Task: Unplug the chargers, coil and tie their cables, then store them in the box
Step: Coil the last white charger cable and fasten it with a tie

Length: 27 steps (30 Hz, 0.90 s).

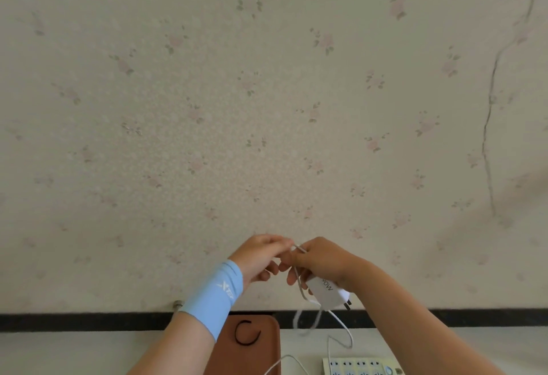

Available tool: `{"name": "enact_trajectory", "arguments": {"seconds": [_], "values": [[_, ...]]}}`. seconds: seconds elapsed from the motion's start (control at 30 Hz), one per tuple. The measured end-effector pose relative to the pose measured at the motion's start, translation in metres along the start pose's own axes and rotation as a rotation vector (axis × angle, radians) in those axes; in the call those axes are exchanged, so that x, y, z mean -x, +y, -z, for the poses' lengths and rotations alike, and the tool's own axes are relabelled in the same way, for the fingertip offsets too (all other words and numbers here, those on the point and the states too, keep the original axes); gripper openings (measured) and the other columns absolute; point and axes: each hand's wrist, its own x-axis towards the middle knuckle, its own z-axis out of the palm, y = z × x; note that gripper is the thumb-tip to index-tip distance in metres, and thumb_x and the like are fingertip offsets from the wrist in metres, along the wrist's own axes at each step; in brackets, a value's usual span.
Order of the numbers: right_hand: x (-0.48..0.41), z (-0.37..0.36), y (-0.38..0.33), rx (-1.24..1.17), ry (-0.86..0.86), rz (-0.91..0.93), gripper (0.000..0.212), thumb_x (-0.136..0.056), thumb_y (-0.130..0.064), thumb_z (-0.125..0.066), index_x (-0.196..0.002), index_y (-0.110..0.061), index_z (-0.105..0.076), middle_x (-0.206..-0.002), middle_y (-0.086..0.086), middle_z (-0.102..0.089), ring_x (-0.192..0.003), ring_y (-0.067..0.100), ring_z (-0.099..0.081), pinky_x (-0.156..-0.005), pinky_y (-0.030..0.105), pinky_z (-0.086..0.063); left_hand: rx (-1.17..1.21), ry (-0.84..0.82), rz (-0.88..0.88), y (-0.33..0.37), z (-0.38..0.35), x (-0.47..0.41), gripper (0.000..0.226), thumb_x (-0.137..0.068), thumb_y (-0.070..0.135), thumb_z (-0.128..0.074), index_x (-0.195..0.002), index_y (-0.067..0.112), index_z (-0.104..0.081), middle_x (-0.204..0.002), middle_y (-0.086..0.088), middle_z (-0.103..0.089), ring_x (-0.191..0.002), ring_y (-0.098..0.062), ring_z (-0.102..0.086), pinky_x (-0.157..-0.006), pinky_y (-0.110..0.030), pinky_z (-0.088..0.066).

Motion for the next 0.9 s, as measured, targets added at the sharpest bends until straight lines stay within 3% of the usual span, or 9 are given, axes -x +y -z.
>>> {"name": "enact_trajectory", "arguments": {"seconds": [0.07,0.23,0.37,0.47,0.53,0.7,0.77,0.83,0.9], "values": [[0.001,-0.002,0.0,0.004,-0.007,0.014,0.025,-0.097,-0.036,-0.064,-0.091,-0.014,-0.075,-0.083,0.003,-0.078,-0.06,0.01,-0.064,-0.06,0.019,-0.053,-0.106,0.077,-0.062,0.002,-0.005,-0.001,0.024,-0.089,0.033,-0.069,-0.11,0.023,-0.064,-0.08,0.001,-0.068,-0.06,-0.011,-0.054,-0.053,-0.021,-0.042],[0.001,0.001,0.001,-0.009,-0.094,-0.049,0.019,-0.094,-0.031,-0.069,-0.092,-0.013,-0.076,-0.088,0.0,-0.078,-0.06,0.009,-0.063,-0.064,0.023,-0.053,0.018,0.279,-0.182,0.008,-0.008,0.0,0.021,-0.086,0.011,-0.07,-0.104,0.019,-0.063,-0.081,0.0,-0.075,-0.057,-0.011,-0.061,-0.052,-0.02,-0.051],[0.0,0.004,0.015,0.137,-0.239,-0.168,0.024,-0.094,-0.03,-0.068,-0.112,-0.014,-0.074,-0.104,0.0,-0.078,-0.072,0.018,-0.064,-0.068,0.029,-0.059,0.406,0.465,-0.237,0.011,0.001,-0.01,0.02,-0.088,-0.007,-0.059,-0.102,0.007,-0.056,-0.074,-0.01,-0.068,-0.045,-0.013,-0.056,-0.047,-0.026,-0.054],[0.003,0.007,0.023,0.323,-0.343,-0.286,0.025,-0.094,-0.033,-0.067,-0.11,-0.015,-0.074,-0.102,0.0,-0.079,-0.07,0.018,-0.065,-0.073,0.032,-0.058,0.721,0.638,-0.373,0.015,0.024,-0.019,0.022,-0.092,-0.01,-0.048,-0.091,0.012,-0.048,-0.075,-0.012,-0.061,-0.04,-0.012,-0.051,-0.044,-0.025,-0.052],[0.003,0.006,0.026,0.311,-0.357,-0.293,0.022,-0.096,-0.033,-0.064,-0.108,-0.017,-0.074,-0.102,0.001,-0.079,-0.069,0.017,-0.065,-0.074,0.032,-0.058,0.879,0.694,-0.381,0.011,0.039,-0.02,0.019,-0.093,-0.008,-0.049,-0.099,0.009,-0.047,-0.078,-0.013,-0.06,-0.045,-0.014,-0.053,-0.048,-0.026,-0.054],[-0.001,0.006,0.017,0.077,-0.101,-0.141,0.023,-0.101,-0.031,-0.057,-0.104,-0.011,-0.069,-0.099,0.0,-0.079,-0.068,0.014,-0.066,-0.064,0.027,-0.057,1.057,0.517,-0.104,-0.003,0.037,-0.021,0.008,-0.098,0.0,-0.051,-0.091,0.003,-0.052,-0.086,-0.011,-0.052,-0.066,-0.021,-0.057,-0.046,-0.025,-0.057],[-0.002,0.004,0.011,-0.052,-0.051,-0.119,0.024,-0.102,-0.031,-0.057,-0.101,-0.009,-0.067,-0.091,0.004,-0.079,-0.065,0.016,-0.066,-0.059,0.027,-0.056,0.937,0.405,0.053,-0.003,0.023,-0.016,0.006,-0.097,0.002,-0.056,-0.092,0.001,-0.052,-0.091,-0.011,-0.048,-0.068,-0.024,-0.059,-0.045,-0.026,-0.056],[-0.002,0.003,0.006,-0.159,-0.009,-0.088,0.025,-0.101,-0.031,-0.06,-0.099,-0.008,-0.069,-0.087,0.007,-0.077,-0.063,0.019,-0.065,-0.06,0.032,-0.057,0.757,0.309,0.151,-0.005,0.006,-0.013,0.009,-0.095,0.004,-0.06,-0.099,0.0,-0.054,-0.093,-0.012,-0.05,-0.075,-0.028,-0.063,-0.057,-0.03,-0.059],[-0.002,0.003,0.002,-0.23,0.015,-0.065,0.026,-0.1,-0.033,-0.061,-0.1,-0.009,-0.07,-0.084,0.007,-0.075,-0.063,0.021,-0.064,-0.065,0.036,-0.057,0.583,0.297,0.152,-0.007,-0.005,-0.015,0.036,-0.093,0.008,-0.064,-0.125,-0.001,-0.051,-0.1,-0.013,-0.054,-0.087,-0.029,-0.066,-0.073,-0.037,-0.061]]}}
